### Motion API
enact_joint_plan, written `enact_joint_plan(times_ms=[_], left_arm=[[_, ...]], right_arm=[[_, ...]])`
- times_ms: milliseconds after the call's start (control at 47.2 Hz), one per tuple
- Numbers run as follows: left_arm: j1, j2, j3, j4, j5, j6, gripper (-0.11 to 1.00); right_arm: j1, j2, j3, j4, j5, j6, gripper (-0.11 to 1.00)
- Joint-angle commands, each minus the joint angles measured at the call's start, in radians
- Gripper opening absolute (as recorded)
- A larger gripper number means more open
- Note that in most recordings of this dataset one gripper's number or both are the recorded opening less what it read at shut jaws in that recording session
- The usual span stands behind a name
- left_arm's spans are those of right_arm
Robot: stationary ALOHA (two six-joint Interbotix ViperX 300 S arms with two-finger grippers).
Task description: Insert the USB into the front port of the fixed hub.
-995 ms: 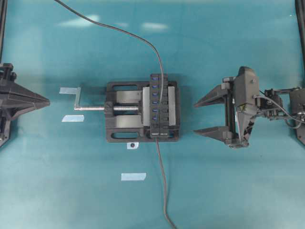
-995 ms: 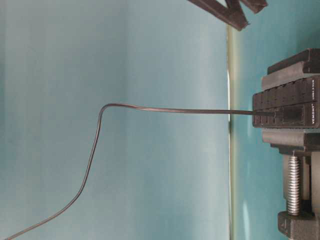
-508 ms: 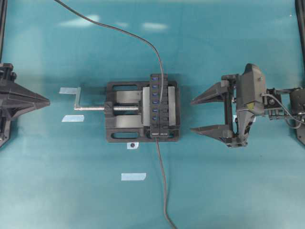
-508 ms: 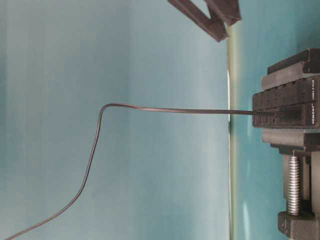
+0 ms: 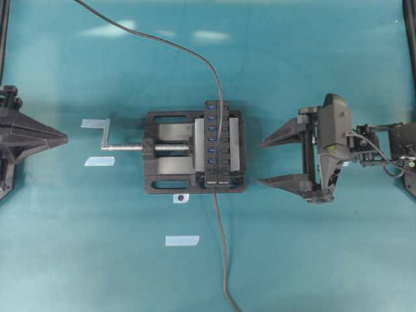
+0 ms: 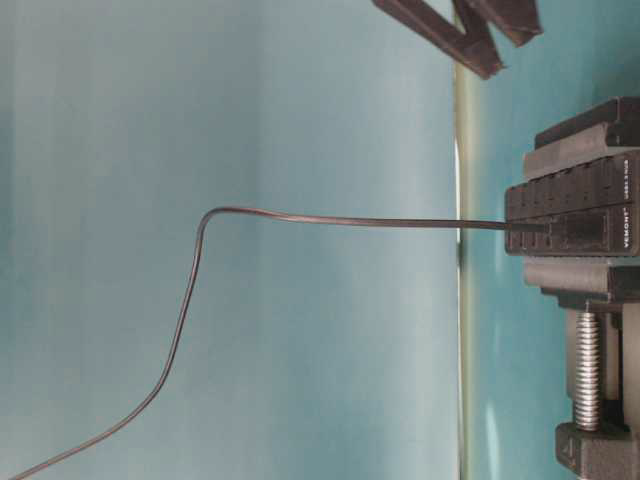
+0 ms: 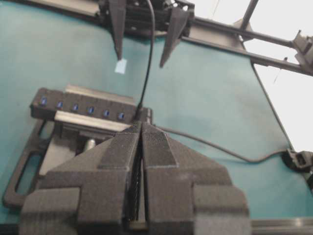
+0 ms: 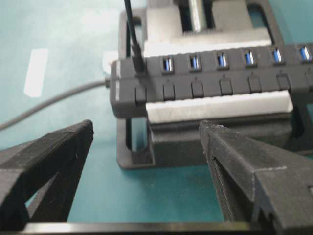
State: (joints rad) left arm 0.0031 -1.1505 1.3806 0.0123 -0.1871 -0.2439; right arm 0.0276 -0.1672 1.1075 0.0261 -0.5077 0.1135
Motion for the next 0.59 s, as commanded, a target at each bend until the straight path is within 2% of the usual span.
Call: enact_joint_plan(times_ms=[0, 381, 572], left_arm=[[0.003, 0.008, -0.031, 0.003, -0.011, -0.002, 0.0], [0.003, 0.006, -0.035, 0.002, -0.012, -0.002, 0.0], [0.005, 0.006, -0.037, 0.002, -0.015, -0.002, 0.0]], right_arm=[[0.003, -0.002, -0.017, 0.0, -0.009, 0.014, 0.88], [0.002, 0.06, -0.025, 0.0, -0.015, 0.017, 0.88], [-0.011, 0.075, -0.037, 0.0, -0.017, 0.061, 0.88]])
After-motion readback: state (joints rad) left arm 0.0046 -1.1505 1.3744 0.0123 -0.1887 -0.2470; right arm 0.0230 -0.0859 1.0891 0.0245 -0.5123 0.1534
